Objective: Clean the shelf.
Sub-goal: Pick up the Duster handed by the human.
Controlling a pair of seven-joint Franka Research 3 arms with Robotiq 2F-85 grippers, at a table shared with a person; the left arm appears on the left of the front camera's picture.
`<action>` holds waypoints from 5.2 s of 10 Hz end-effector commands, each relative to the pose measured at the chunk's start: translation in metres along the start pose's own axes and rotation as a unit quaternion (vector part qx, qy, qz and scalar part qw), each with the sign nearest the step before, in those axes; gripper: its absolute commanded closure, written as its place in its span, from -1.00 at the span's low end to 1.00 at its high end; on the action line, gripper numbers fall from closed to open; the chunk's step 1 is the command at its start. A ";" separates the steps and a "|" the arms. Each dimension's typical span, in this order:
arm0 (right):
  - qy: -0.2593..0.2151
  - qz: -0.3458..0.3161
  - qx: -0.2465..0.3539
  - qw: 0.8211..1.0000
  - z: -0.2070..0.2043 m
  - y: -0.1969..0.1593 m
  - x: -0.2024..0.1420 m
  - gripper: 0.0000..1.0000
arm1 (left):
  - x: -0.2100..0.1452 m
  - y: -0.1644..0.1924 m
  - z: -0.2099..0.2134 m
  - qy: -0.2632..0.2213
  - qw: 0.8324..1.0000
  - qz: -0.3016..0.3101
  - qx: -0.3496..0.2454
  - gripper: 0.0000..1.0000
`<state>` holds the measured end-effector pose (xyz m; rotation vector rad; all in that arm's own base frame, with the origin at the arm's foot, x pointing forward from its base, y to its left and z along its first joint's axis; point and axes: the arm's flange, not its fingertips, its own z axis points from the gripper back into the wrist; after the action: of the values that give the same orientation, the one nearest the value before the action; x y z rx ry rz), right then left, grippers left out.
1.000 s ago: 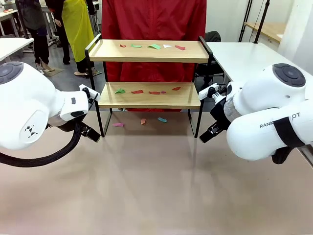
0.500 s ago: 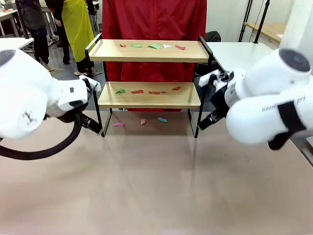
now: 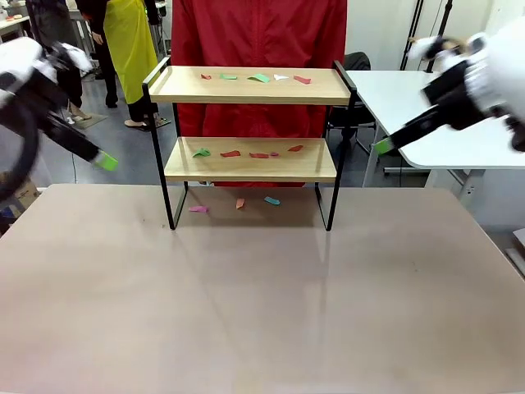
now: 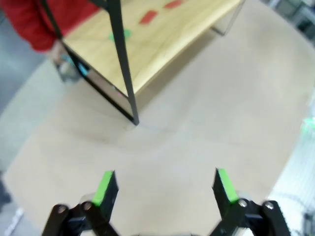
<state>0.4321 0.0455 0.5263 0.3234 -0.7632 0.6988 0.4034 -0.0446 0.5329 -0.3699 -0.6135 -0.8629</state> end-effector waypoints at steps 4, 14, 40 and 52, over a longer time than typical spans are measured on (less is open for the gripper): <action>-0.170 0.048 0.080 0.981 0.019 -0.136 -0.076 -1.00 | -0.059 0.067 0.026 -0.153 0.966 -0.196 -0.065 -1.00; -0.227 0.016 0.056 0.972 0.025 -0.181 -0.127 -1.00 | -0.088 0.103 0.024 -0.189 0.968 -0.149 -0.071 -1.00; -0.320 0.030 0.084 0.943 -0.004 -0.308 -0.175 -1.00 | -0.211 0.266 0.030 -0.328 0.914 -0.133 -0.196 -1.00; -0.320 0.030 0.084 0.943 -0.004 -0.308 -0.175 -1.00 | -0.211 0.266 0.030 -0.328 0.914 -0.133 -0.196 -1.00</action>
<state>0.5549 -0.2590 0.3890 0.7029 -1.3356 0.7226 0.5005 0.2565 0.4040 -0.9847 -1.1373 -1.1273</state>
